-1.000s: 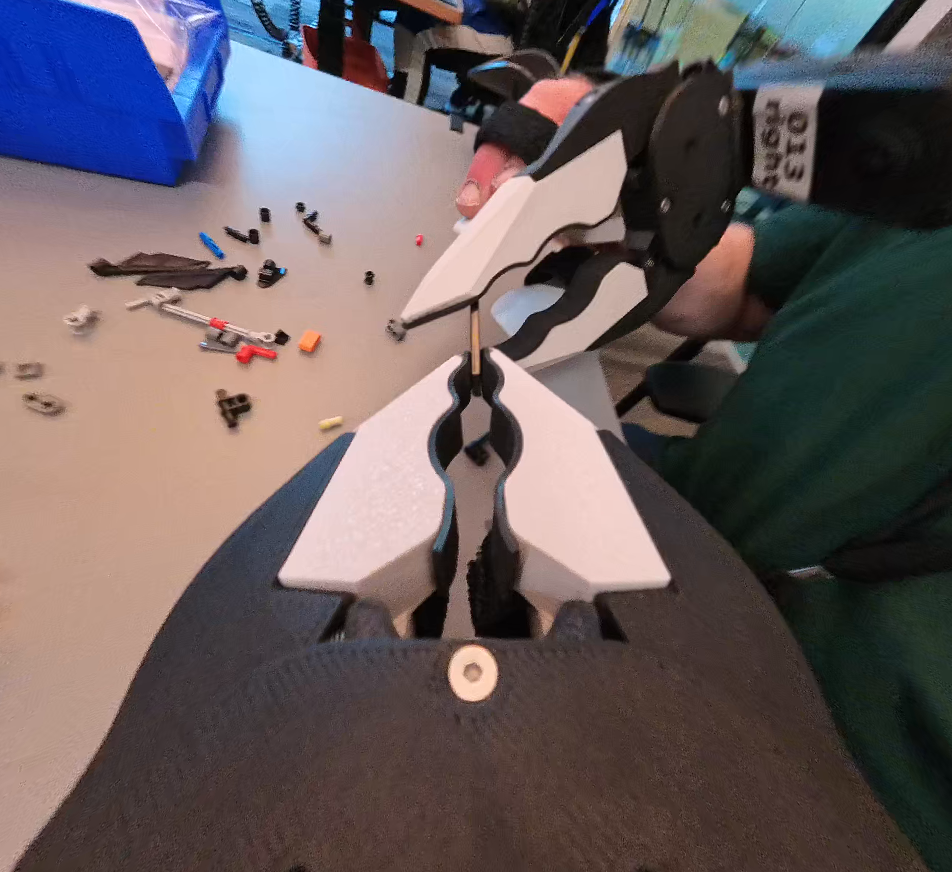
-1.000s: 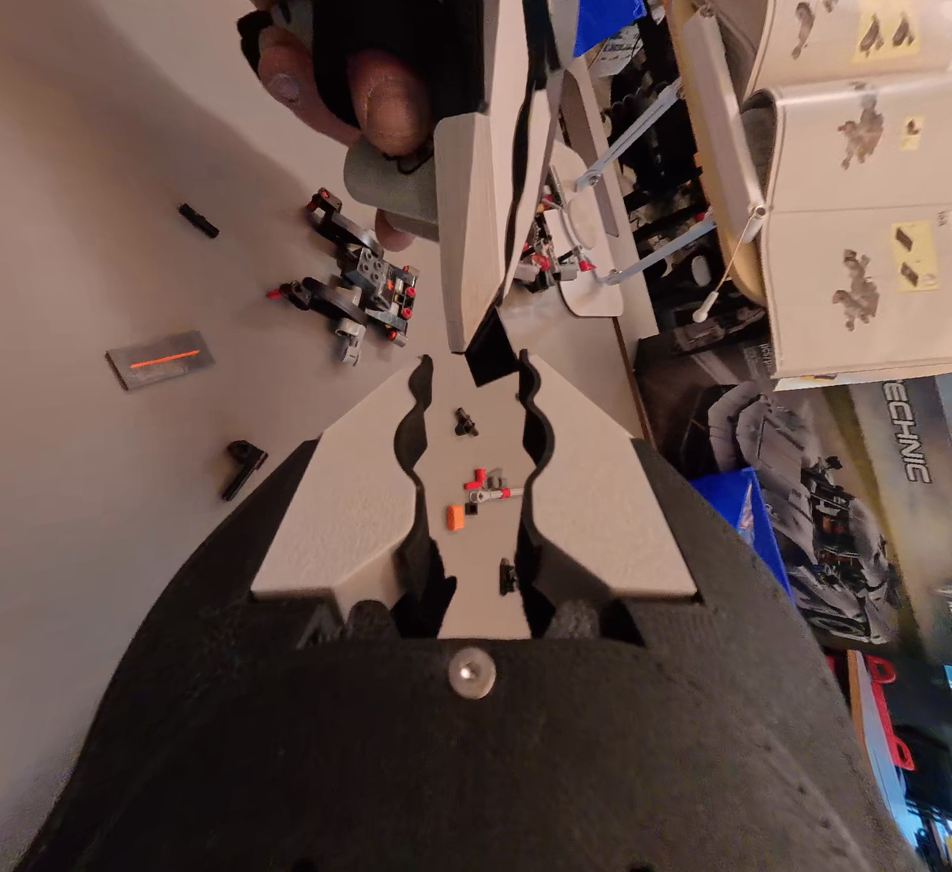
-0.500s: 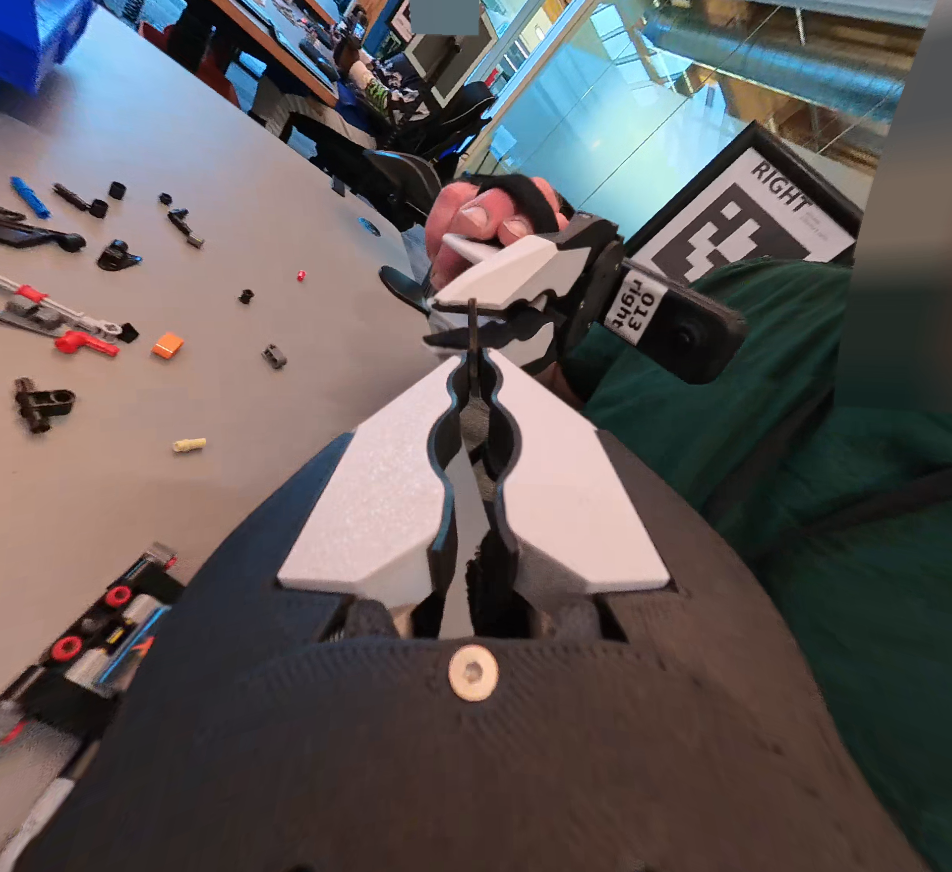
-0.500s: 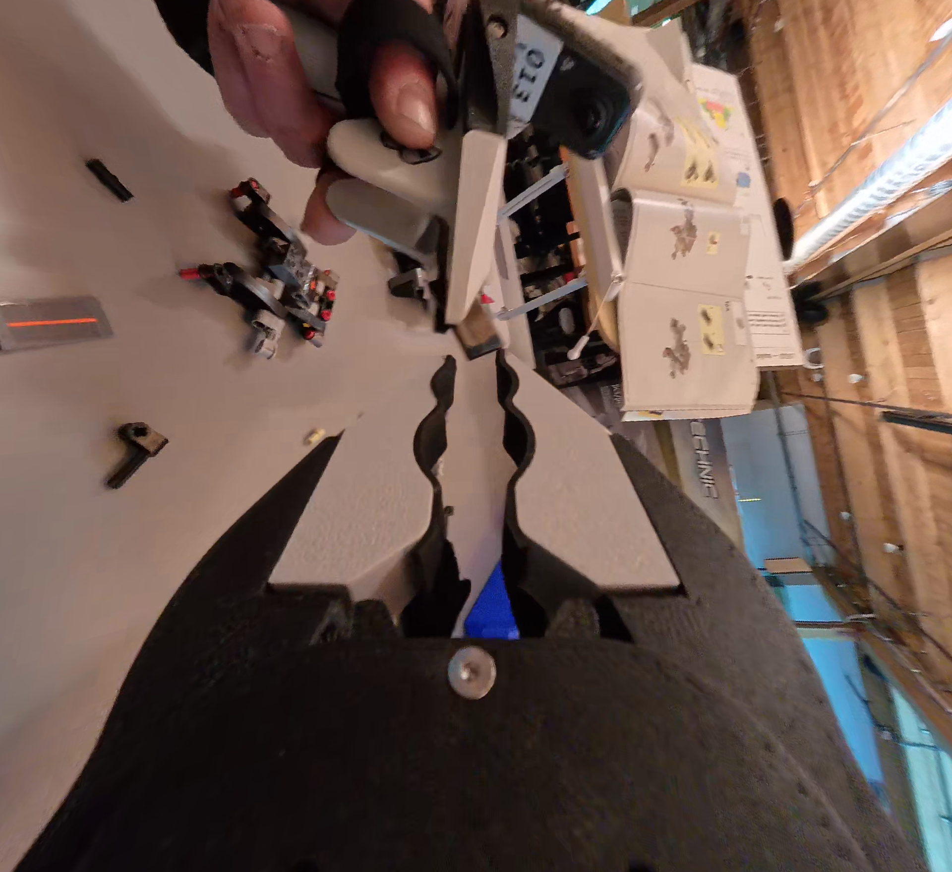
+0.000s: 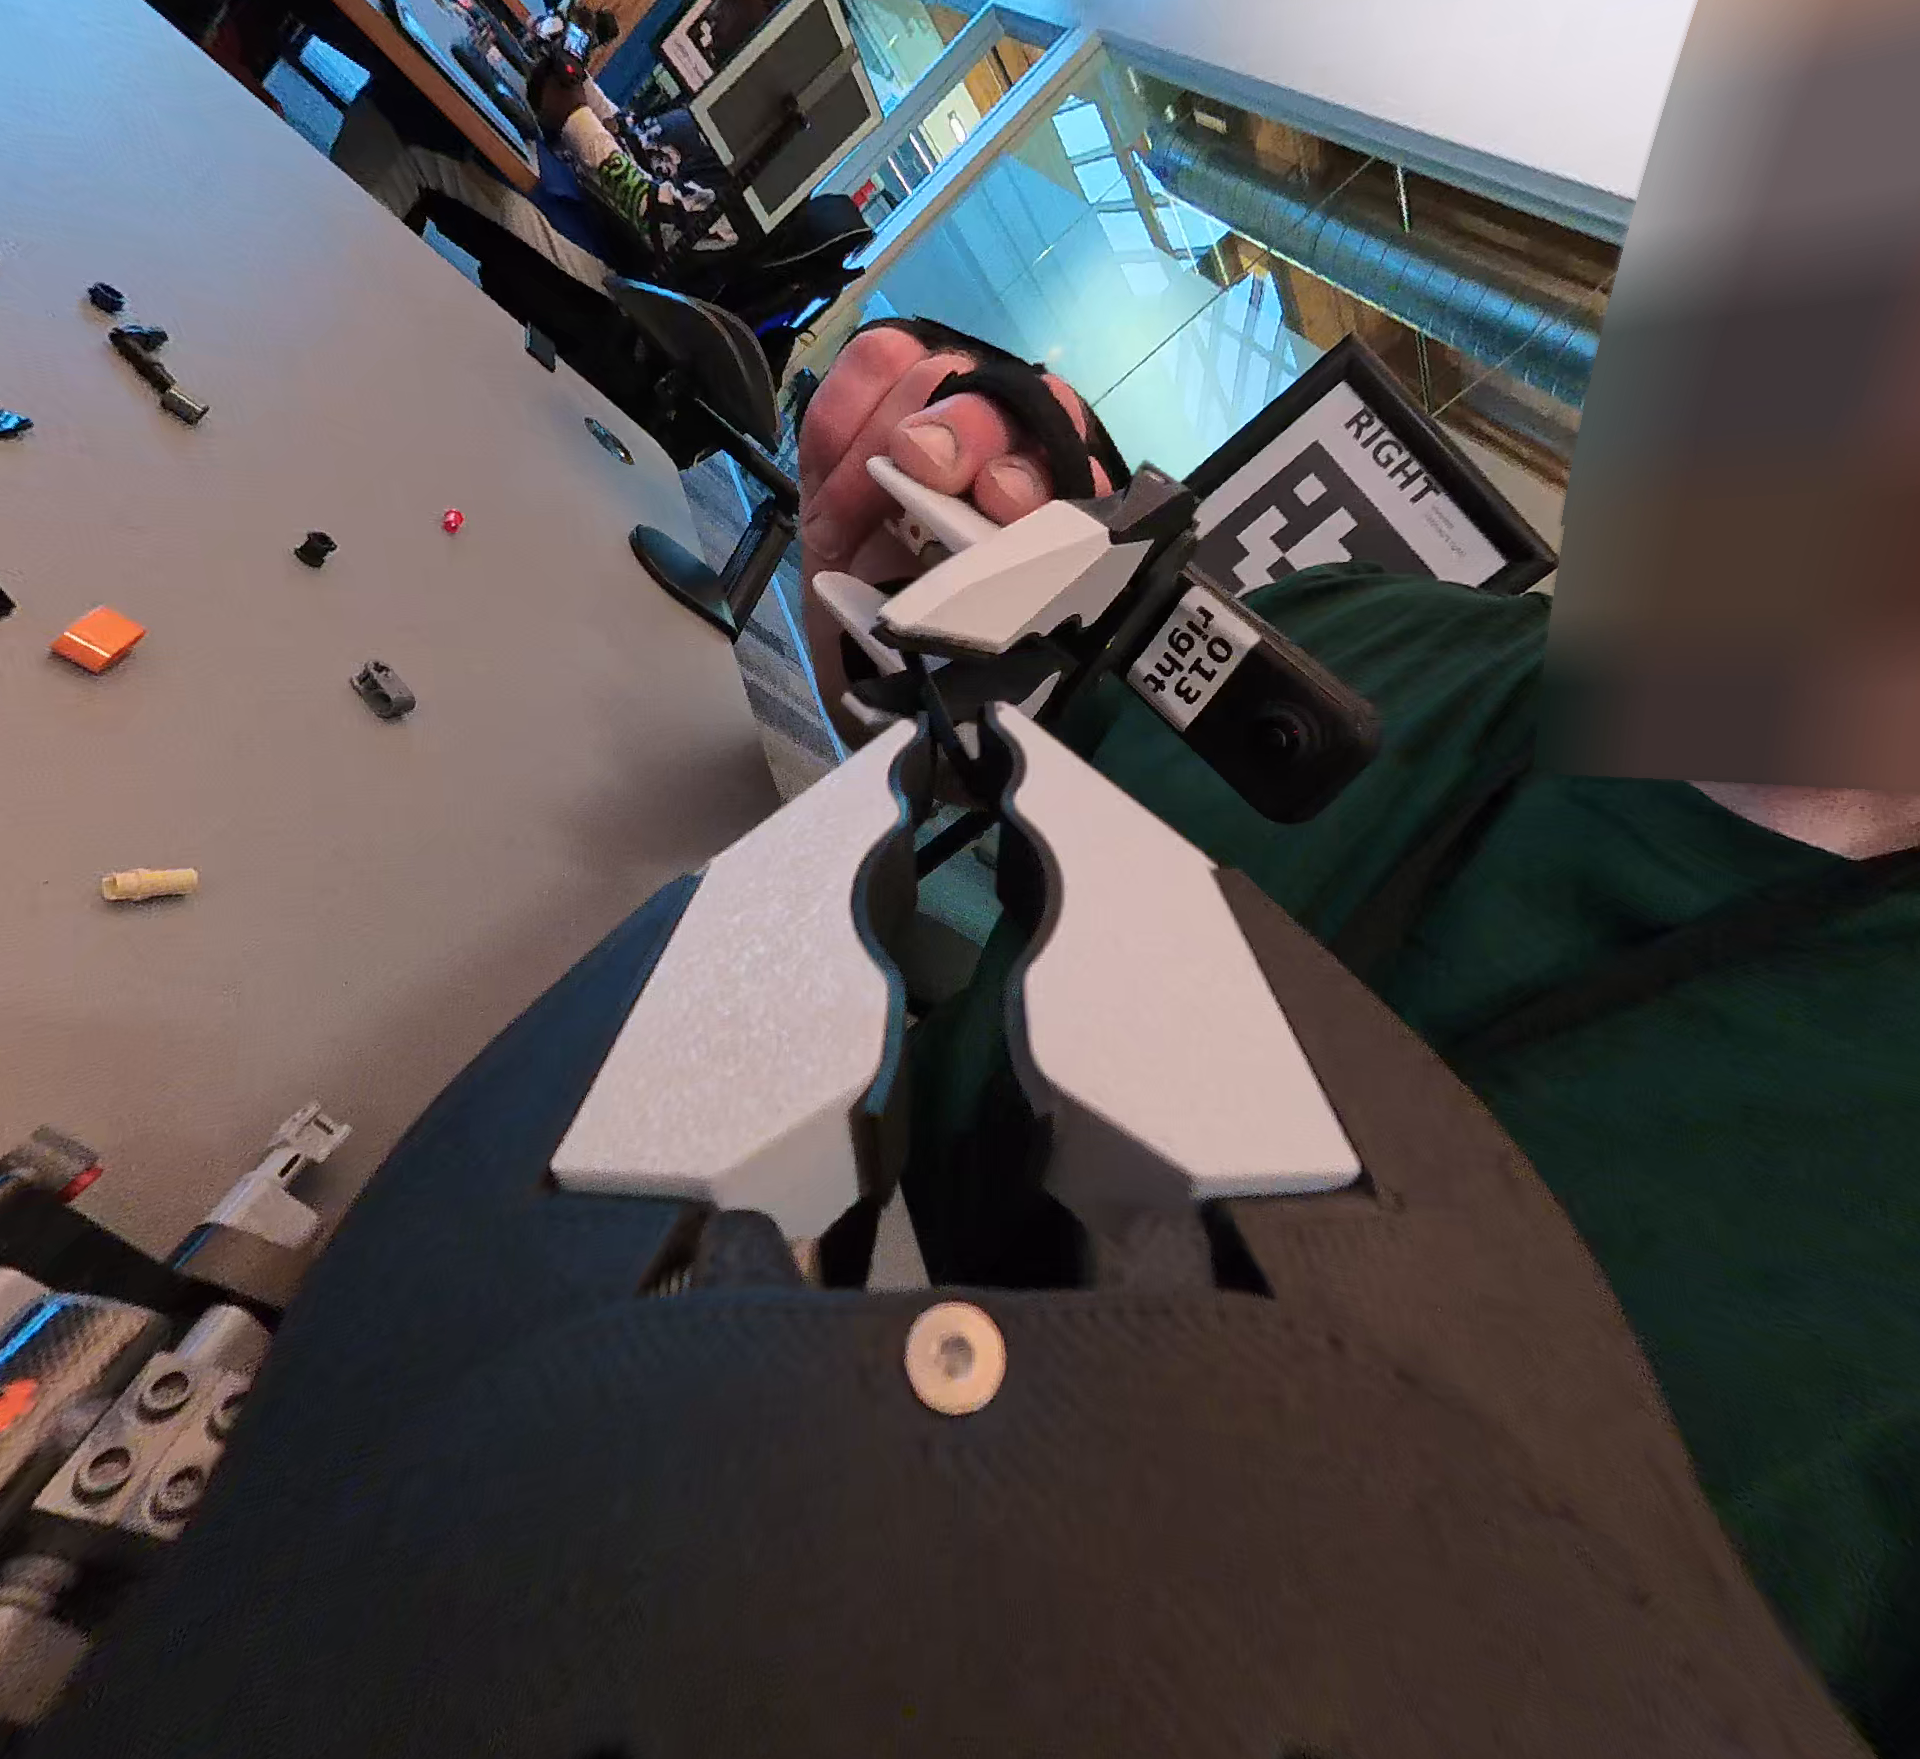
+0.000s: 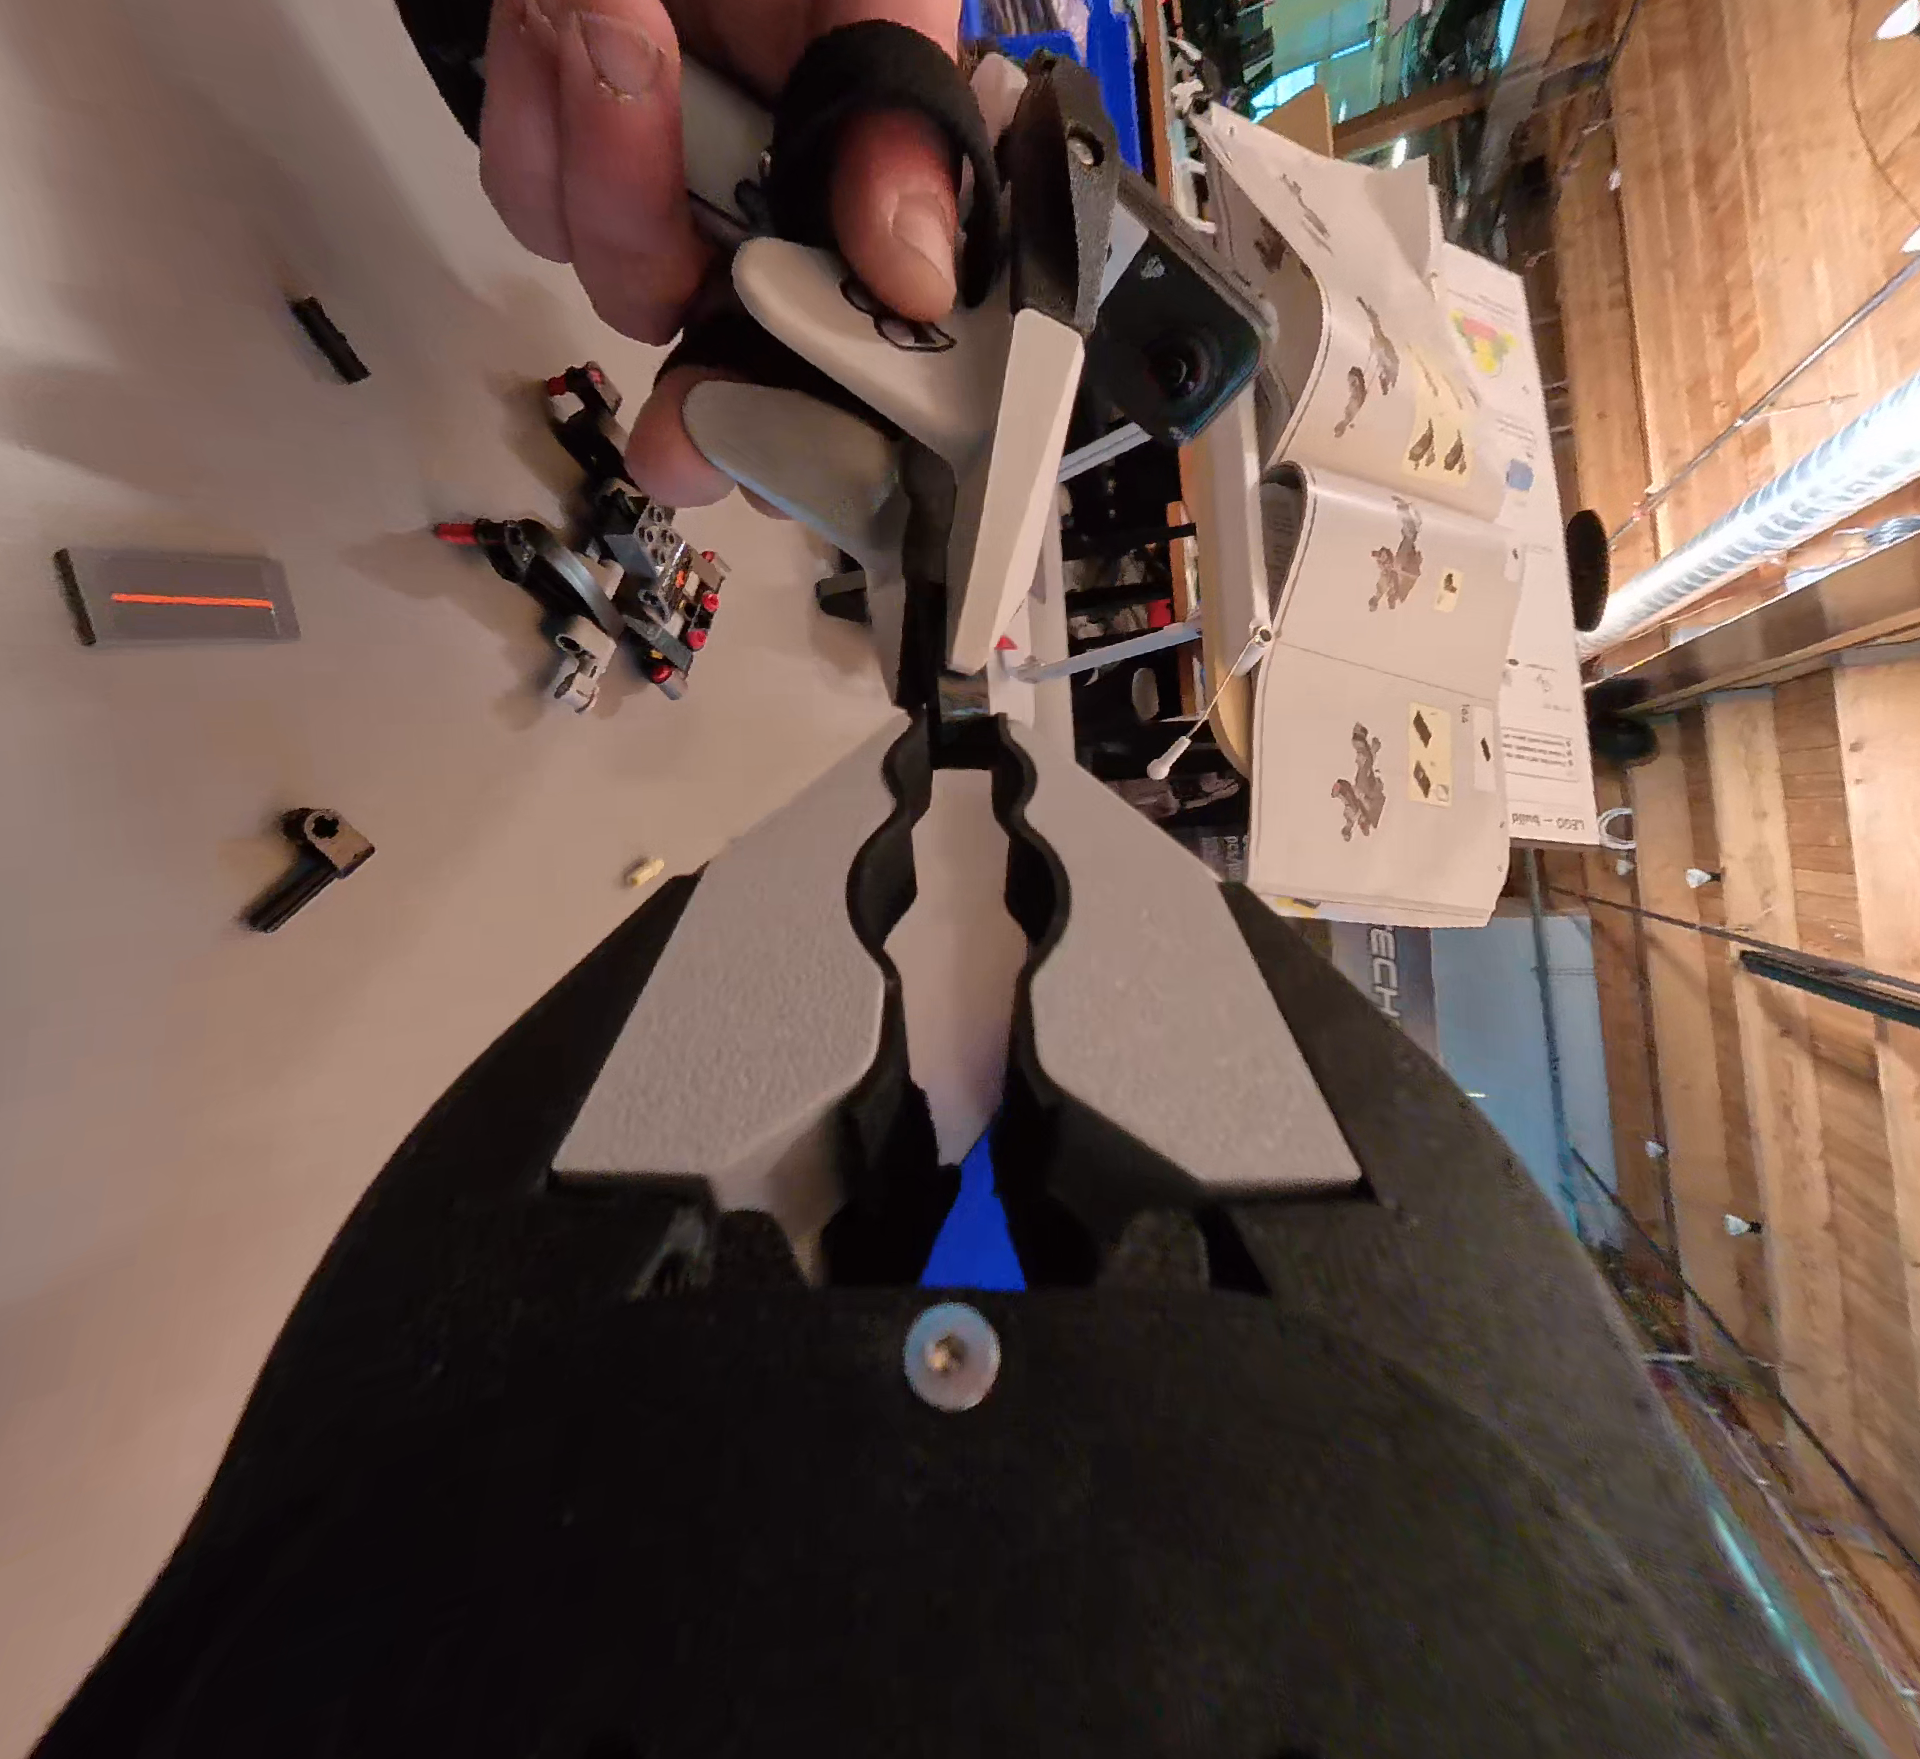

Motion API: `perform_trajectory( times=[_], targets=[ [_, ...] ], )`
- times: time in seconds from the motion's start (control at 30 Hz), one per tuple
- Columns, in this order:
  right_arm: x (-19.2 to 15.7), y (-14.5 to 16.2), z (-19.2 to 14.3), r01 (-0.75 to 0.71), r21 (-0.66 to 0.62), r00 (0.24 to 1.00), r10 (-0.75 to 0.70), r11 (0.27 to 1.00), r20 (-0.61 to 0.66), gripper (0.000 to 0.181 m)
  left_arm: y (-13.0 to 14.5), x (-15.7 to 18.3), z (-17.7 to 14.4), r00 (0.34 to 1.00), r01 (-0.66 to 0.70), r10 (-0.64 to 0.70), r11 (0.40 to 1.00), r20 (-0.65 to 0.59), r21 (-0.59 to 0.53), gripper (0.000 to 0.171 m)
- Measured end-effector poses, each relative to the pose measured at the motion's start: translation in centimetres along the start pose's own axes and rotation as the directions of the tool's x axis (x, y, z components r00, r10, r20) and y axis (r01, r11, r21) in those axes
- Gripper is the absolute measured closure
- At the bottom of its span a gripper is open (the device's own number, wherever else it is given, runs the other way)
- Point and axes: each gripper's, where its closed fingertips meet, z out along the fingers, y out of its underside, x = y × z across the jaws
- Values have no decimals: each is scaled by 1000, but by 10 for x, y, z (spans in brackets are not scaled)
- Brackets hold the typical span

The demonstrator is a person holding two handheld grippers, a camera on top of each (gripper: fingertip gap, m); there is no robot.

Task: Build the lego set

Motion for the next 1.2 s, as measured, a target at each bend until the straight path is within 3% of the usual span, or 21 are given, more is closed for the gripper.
perform_trajectory(
  times=[0.1,0.2,0.27,0.37,0.53,0.6,0.7,0.77,0.83,0.9,1.0,1.1,1.2],
  targets=[
    [-1,5,1,-27,-26,1000,27,999,4,175,-1,-3,1,1000,18,-18,1000,14,23,165],
    [3,11,2,-85,-49,996,84,995,-9,181,-7,-5,0,999,31,-34,997,39,67,151],
    [2,11,3,-150,-39,988,151,988,15,181,-14,-6,-3,998,16,-23,993,66,115,155],
    [6,14,4,-290,-19,956,291,957,44,181,-18,-8,-6,993,-10,-7,990,116,141,147],
    [3,20,6,-567,-3,812,560,823,166,181,-15,-21,-25,902,-255,208,964,379,79,141],
    [-5,21,7,-606,-17,775,595,795,214,181,-12,-24,-29,810,-391,350,920,471,-11,140],
    [-15,17,8,-626,-39,743,611,779,272,181,-6,-27,-27,594,-563,585,793,552,-234,139],
    [-22,13,8,-626,-64,729,612,777,306,181,1,-29,-24,409,-636,733,656,543,-407,138],
    [-31,2,5,-624,-72,710,603,778,362,181,5,-26,-21,225,-685,838,498,496,-531,153],
    [-39,-5,3,-627,-87,689,603,774,401,181,15,-27,-18,149,-671,888,414,435,-615,162],
    [-41,-12,3,-664,-80,655,631,743,416,178,26,-24,-19,154,-669,893,409,423,-620,168],
    [-30,-25,-2,-772,-11,562,691,636,454,177,27,-9,-19,269,-711,830,513,488,-481,171],
    [-23,-34,-6,-858,30,455,731,513,509,174,25,5,-22,456,-717,719,646,525,-262,171]
  ],
)
